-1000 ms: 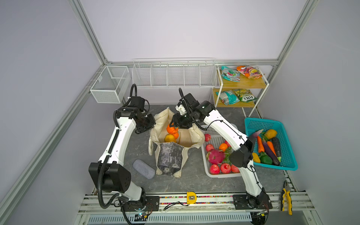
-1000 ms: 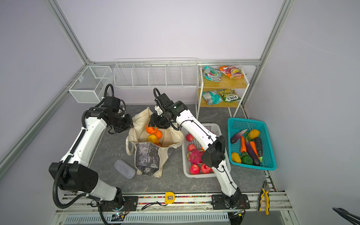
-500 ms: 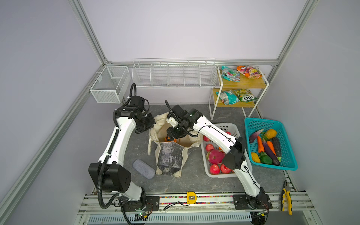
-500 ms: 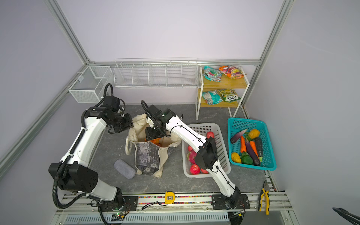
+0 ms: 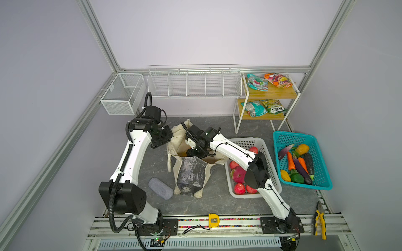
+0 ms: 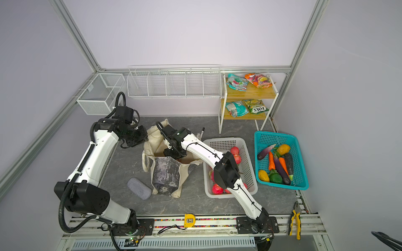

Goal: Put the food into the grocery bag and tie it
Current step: 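Lower the pepper into the bag and open the right gripper, then raise the right gripper out of the bag toward the snack shelf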

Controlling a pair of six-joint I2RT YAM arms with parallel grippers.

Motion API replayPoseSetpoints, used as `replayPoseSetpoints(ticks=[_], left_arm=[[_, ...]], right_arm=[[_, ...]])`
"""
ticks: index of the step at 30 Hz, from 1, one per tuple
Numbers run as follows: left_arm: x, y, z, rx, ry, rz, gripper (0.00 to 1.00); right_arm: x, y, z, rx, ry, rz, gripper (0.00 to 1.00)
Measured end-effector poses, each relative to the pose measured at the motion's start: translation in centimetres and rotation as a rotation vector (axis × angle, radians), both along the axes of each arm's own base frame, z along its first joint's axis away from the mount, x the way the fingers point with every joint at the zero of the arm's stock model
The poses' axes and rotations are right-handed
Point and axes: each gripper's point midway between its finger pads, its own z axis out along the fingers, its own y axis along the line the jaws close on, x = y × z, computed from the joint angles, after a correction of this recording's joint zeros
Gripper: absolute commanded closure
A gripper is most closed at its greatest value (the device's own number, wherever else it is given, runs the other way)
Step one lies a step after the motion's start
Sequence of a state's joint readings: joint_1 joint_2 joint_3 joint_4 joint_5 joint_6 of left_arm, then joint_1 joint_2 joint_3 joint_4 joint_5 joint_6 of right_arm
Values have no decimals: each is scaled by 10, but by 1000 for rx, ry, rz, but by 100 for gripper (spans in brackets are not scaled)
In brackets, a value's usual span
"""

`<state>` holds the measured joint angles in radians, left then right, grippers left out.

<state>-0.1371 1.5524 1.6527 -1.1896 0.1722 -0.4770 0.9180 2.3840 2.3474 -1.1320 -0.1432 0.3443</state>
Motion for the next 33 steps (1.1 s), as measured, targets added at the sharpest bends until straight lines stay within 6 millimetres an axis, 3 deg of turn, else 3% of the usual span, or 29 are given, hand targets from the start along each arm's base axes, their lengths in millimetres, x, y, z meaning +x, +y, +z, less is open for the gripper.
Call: replayPoseSetpoints(ticks=[6, 19, 22, 23, 33], left_arm=[[-1, 0, 2, 1, 3, 0, 100], [-1, 2, 1, 10, 4, 5, 100], [-1, 2, 1, 10, 3, 5, 100], [-1, 2, 1, 10, 3, 5, 100], [0, 2, 2, 5, 0, 11, 100]], right_arm=[[4, 3, 1, 14, -29, 1, 33], [10, -3, -5, -21, -67, 4, 6], [12, -4, 2, -13, -85, 7, 3], [11, -3, 6, -6, -91, 10, 12], [17, 1, 57, 80, -176, 22, 12]])
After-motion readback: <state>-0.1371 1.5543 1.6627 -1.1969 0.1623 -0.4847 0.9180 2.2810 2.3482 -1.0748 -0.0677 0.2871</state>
